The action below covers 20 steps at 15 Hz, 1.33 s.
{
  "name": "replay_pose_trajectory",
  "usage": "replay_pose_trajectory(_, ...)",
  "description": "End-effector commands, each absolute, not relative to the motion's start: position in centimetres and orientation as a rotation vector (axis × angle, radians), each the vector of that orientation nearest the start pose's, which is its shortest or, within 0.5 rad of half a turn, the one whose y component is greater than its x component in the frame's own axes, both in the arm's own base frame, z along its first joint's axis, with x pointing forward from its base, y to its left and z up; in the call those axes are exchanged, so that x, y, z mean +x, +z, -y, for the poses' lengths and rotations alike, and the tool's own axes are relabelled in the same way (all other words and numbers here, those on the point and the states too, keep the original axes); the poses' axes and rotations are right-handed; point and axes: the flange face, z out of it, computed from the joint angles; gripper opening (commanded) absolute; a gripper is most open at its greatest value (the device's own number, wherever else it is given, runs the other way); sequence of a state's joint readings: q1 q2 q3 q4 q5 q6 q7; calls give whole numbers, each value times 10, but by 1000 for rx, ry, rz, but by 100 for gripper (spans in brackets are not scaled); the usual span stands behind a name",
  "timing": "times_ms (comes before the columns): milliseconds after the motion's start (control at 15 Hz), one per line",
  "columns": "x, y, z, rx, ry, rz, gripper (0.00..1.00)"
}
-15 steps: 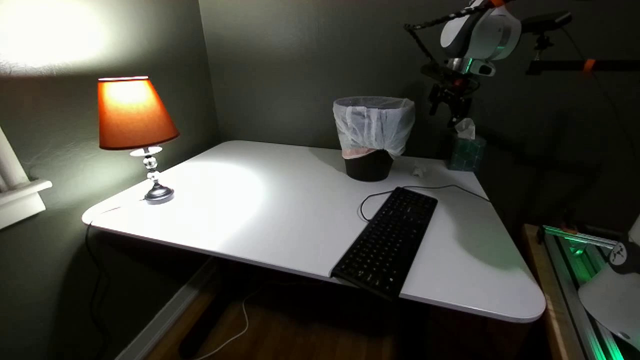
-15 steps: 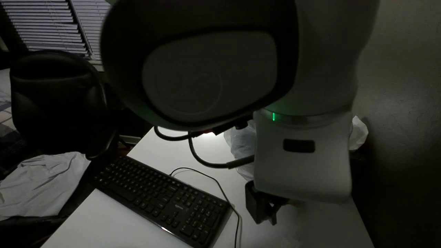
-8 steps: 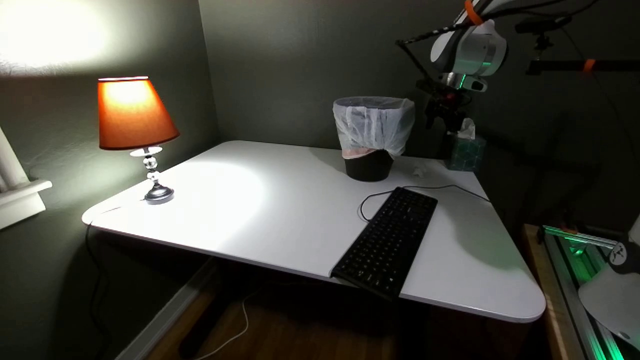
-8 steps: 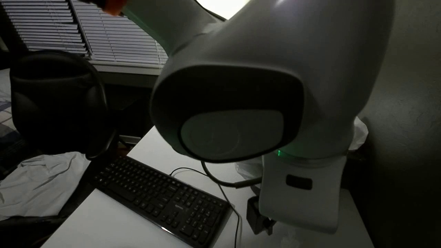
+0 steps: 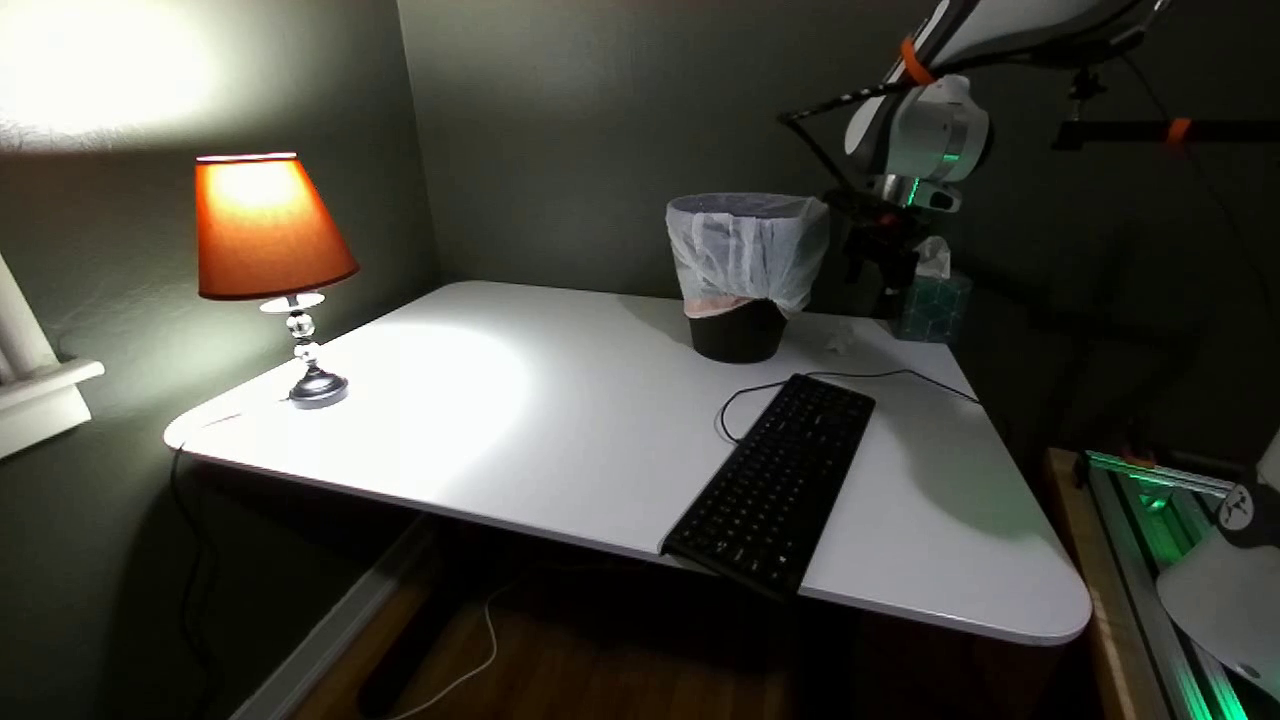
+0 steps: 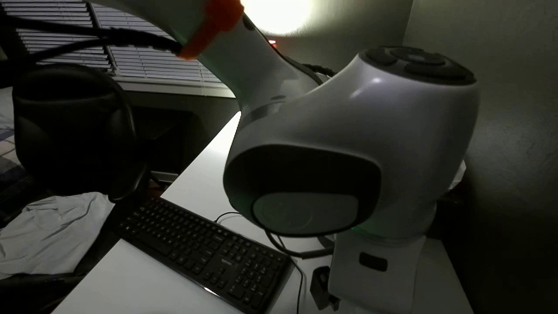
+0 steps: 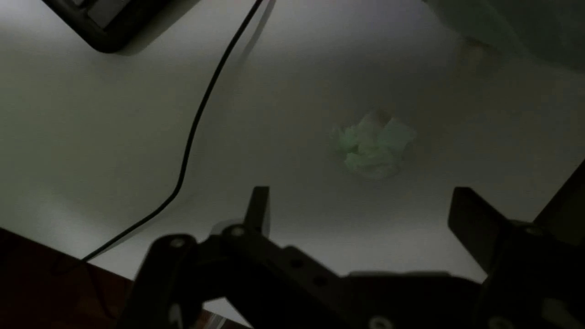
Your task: Pick up the bucket then put the white paper into it
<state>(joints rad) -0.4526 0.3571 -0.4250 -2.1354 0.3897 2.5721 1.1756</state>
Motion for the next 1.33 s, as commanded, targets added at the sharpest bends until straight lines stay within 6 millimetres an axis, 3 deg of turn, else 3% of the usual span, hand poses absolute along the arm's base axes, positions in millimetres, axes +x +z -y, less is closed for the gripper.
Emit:
replay_pose_trajectory(0,367,242,460,-1153,-170,-2788,100)
replay_pose_trajectory(533,356,214,475,-1085,-203,-2825,100)
replay_pose_trajectory(867,365,205,478,-1106,-209,-2787,100)
replay_pose_trajectory(933,367,204,480,-1118,-205,-2781,93)
replay_pose_trajectory(1000,369,203,481,-1124,-205,-2776,74)
replay_pose_trajectory(1267,375,200,487,-1147,-211,-2777,42)
